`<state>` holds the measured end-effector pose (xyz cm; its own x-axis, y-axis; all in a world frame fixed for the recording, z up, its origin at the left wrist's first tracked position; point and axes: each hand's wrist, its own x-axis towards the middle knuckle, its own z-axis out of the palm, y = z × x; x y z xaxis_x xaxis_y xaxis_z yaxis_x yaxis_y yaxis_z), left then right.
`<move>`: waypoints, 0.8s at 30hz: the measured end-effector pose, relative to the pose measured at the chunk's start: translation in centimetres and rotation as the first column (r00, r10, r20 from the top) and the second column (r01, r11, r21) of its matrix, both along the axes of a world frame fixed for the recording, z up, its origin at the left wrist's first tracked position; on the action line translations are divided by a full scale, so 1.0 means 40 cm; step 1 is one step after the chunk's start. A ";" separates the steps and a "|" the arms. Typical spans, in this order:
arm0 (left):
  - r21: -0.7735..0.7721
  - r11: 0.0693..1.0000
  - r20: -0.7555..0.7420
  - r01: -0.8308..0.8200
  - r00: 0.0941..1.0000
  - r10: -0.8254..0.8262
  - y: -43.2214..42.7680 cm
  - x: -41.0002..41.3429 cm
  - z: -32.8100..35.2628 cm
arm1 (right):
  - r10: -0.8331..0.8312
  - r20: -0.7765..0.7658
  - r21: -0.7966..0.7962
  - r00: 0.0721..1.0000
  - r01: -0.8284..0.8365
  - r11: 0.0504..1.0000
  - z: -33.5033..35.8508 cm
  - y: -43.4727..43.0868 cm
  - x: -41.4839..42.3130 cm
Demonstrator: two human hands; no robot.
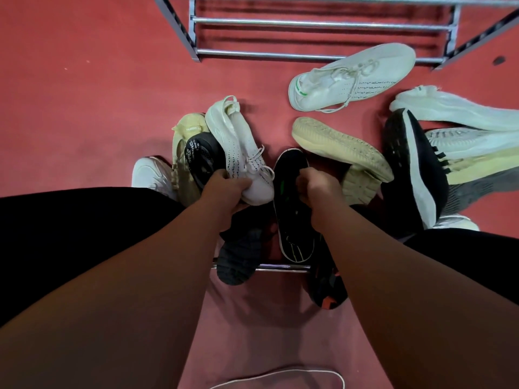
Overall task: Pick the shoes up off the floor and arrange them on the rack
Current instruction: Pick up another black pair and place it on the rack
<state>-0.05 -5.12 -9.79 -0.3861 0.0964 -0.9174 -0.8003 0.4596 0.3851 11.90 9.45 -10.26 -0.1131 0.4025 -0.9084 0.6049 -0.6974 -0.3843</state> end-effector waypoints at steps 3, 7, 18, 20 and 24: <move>0.134 0.981 0.098 -0.139 0.987 0.127 0.001 0.010 0.011 | 0.039 0.161 0.112 0.986 -0.058 0.992 -0.022 0.039 0.059; 0.148 0.953 0.307 -0.264 0.928 0.209 0.019 0.015 0.038 | -0.032 0.119 0.053 0.992 0.026 0.998 -0.003 0.059 0.110; -0.113 0.897 0.435 0.428 0.832 -0.343 0.094 0.190 0.067 | -0.049 0.283 0.297 0.958 -0.039 0.954 0.050 0.228 0.369; -0.126 0.890 0.435 0.437 0.831 -0.346 0.104 0.223 0.067 | -0.013 0.346 0.265 0.938 -0.084 0.961 0.020 0.222 0.435; -0.090 0.908 0.410 0.410 0.846 -0.341 0.117 0.253 0.036 | 0.028 0.257 0.110 0.966 -0.058 0.992 0.062 0.145 0.443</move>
